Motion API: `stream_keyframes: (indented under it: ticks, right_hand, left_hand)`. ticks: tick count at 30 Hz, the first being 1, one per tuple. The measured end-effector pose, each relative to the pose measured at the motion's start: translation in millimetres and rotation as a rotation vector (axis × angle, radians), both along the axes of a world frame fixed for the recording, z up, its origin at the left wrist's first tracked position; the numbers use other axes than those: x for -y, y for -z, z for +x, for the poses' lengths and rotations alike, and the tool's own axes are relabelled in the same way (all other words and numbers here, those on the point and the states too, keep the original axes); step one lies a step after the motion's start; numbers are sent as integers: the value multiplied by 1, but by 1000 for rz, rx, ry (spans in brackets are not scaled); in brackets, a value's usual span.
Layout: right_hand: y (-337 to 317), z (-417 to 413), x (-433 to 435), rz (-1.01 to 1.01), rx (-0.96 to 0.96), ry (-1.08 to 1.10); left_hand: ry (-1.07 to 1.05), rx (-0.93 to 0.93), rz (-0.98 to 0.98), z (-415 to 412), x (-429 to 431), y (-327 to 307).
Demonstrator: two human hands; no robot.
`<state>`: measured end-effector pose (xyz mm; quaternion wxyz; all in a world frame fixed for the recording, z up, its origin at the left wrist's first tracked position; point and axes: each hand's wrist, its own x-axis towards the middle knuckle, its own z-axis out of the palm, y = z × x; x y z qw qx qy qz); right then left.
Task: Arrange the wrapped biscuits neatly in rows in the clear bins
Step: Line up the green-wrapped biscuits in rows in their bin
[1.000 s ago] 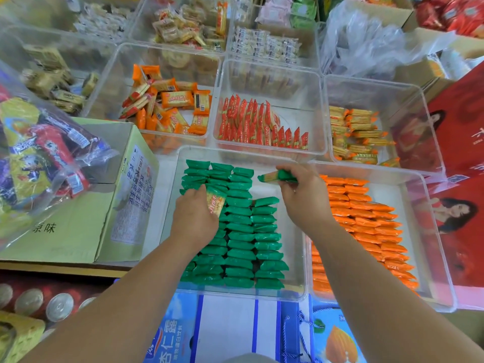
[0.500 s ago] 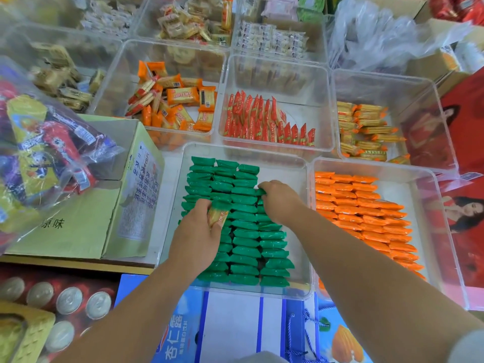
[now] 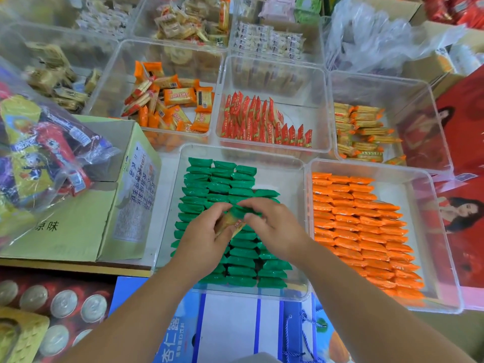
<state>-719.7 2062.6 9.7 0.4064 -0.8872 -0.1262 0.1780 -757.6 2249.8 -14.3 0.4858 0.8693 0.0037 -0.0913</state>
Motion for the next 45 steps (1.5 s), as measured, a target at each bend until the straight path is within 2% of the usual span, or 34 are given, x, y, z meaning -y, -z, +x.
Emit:
stream_keyframes:
  ticks: [2, 4, 6, 9, 12, 15, 19, 21, 28, 33, 39, 45]
  right_hand:
    - [-2, -6, 3, -29, 43, -55]
    - [-4, -1, 11, -72, 88, -6]
    - [-7, 10, 22, -116, 151, 105]
    - [-11, 34, 35, -167, 304, 235]
    - [-6, 58, 37, -307, 357, 225]
    - [8, 77, 29, -442, 240, 144]
    - [29, 90, 16, -603, 76, 35]
    - [39, 93, 12, -617, 9, 19]
    - [59, 94, 12, -402, -212, 145]
    - [45, 73, 5, 69, -399, 566]
    - [31, 3, 4, 160, -469, 759]
    - [25, -44, 13, 334, -846, 977]
  left_hand:
    - [58, 59, 35, 3, 2, -4]
    - [83, 175, 180, 8, -2, -8]
    - [11, 257, 390, 13, -13, -9]
    - [-129, 205, 612, 16, -38, -5]
    - [-175, 47, 609, 11, -60, 11]
    - [-187, -96, 530, 4, -69, 27]
    - [-167, -107, 532, 3, -70, 35]
    - [-156, -107, 549, 5, -70, 35]
    - [-144, -122, 598, 5, -69, 32]
    - [-154, -143, 597, 7, -68, 29]
    - [-144, -136, 586, 7, -68, 28]
    - [-129, -120, 571, 6, -68, 25]
